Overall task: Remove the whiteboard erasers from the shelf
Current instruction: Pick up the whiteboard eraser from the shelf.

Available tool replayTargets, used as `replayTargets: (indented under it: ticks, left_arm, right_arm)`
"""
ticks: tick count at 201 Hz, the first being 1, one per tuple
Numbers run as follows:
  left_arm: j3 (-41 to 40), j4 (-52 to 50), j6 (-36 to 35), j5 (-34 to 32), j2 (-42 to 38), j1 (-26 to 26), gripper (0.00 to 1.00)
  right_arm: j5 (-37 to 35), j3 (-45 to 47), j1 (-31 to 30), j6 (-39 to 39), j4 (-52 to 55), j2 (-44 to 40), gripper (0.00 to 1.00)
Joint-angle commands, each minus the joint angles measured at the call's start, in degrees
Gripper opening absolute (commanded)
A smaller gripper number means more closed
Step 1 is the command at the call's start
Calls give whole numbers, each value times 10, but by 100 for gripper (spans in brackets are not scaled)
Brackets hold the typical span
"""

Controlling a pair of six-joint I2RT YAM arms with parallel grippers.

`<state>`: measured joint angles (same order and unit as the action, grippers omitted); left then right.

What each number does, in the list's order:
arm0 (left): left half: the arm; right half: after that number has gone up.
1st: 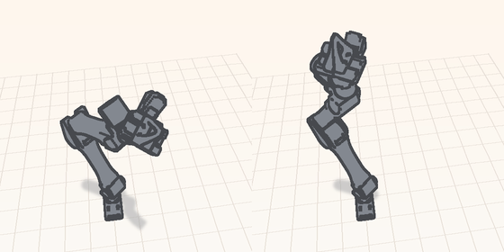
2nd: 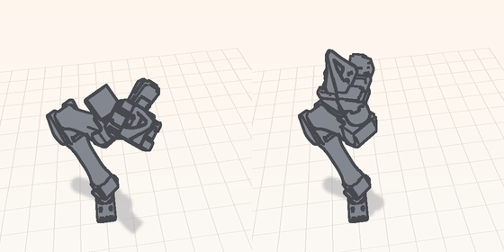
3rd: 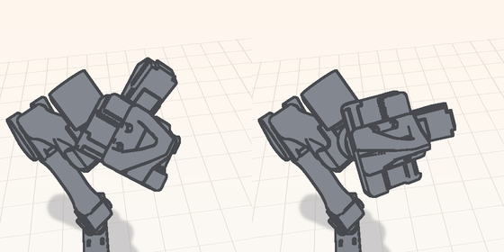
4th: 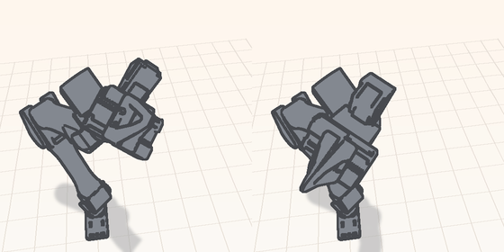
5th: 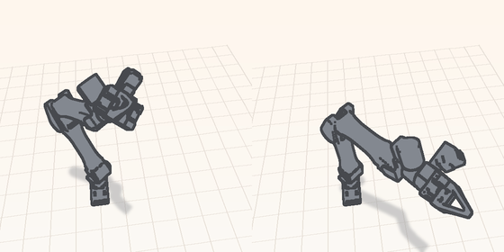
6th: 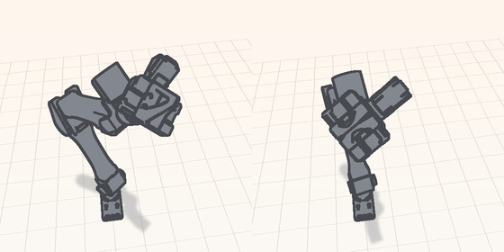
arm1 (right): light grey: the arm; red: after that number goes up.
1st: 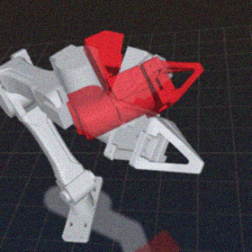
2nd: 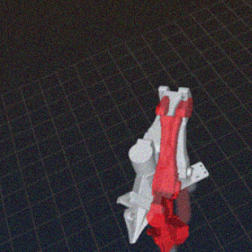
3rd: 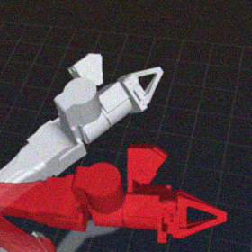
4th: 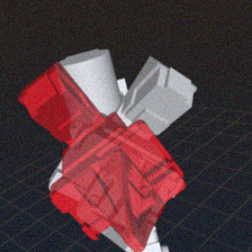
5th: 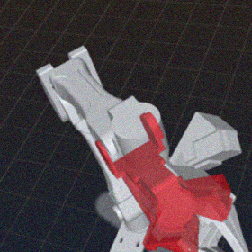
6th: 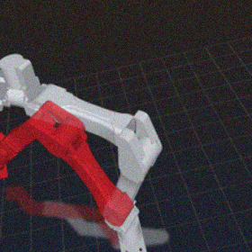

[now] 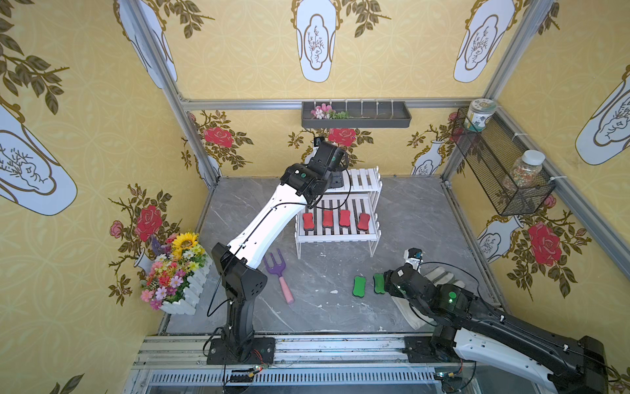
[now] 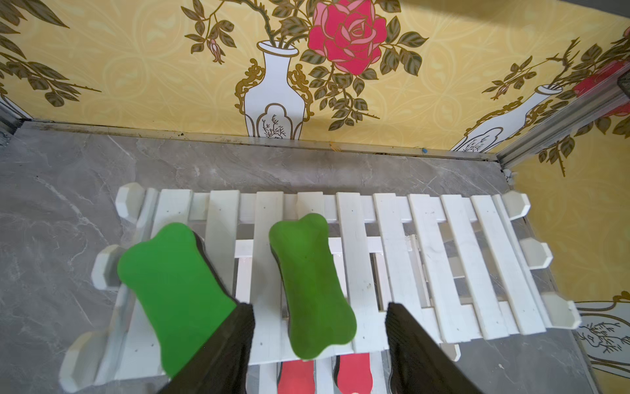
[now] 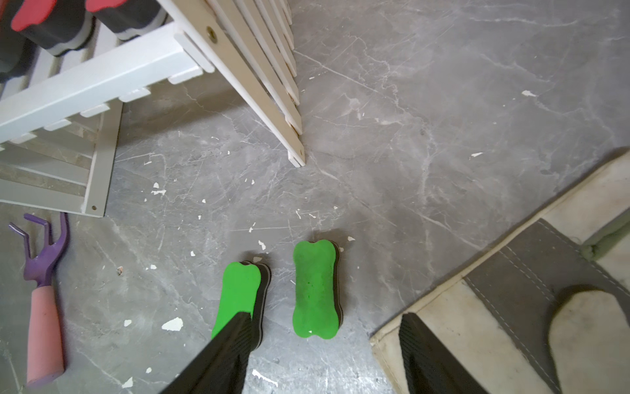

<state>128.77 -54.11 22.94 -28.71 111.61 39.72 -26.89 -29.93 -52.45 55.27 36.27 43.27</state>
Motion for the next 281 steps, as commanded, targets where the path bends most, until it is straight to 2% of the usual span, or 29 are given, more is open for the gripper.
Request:
replayTargets:
  ticks: [1, 137, 248, 281]
  left_arm:
    - [9, -8, 1, 0, 15, -1, 67]
    - [73, -40, -23, -29, 81, -1, 64]
    - [62, -29, -47, -56, 81, 12, 46]
    - [85, -18, -55, -59, 69, 22, 44]
  right_arm:
    - [-5, 3, 1, 3, 9, -6, 73]
    - [-12, 14, 5, 15, 28, -45, 73]
    - [-14, 13, 8, 17, 25, -36, 73]
    - [-14, 10, 8, 18, 28, -34, 73]
